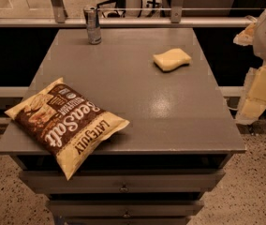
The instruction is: Move sponge near brown chip bag
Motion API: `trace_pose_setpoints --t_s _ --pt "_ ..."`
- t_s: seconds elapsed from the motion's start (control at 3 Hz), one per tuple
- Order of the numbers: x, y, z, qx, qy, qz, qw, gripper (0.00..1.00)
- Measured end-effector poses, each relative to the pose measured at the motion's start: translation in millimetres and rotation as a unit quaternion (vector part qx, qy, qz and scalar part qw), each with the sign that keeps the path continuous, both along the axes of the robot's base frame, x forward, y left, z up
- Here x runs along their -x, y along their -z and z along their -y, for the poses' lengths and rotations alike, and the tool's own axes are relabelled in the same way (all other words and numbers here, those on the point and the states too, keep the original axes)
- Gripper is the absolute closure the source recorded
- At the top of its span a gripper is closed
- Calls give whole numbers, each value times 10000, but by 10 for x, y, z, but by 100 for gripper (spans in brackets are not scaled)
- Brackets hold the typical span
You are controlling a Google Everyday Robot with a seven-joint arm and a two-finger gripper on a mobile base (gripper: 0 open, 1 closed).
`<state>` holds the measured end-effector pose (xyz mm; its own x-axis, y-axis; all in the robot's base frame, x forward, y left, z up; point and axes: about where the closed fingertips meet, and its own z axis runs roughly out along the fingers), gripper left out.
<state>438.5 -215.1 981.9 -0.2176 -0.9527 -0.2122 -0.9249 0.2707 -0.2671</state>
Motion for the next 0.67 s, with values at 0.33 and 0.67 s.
trace_pose_setpoints --t_s 0.33,0.67 --pt "0 -1 0 0 0 1 10000 0" --pt "-246 46 8 43 -41 207 9998 0"
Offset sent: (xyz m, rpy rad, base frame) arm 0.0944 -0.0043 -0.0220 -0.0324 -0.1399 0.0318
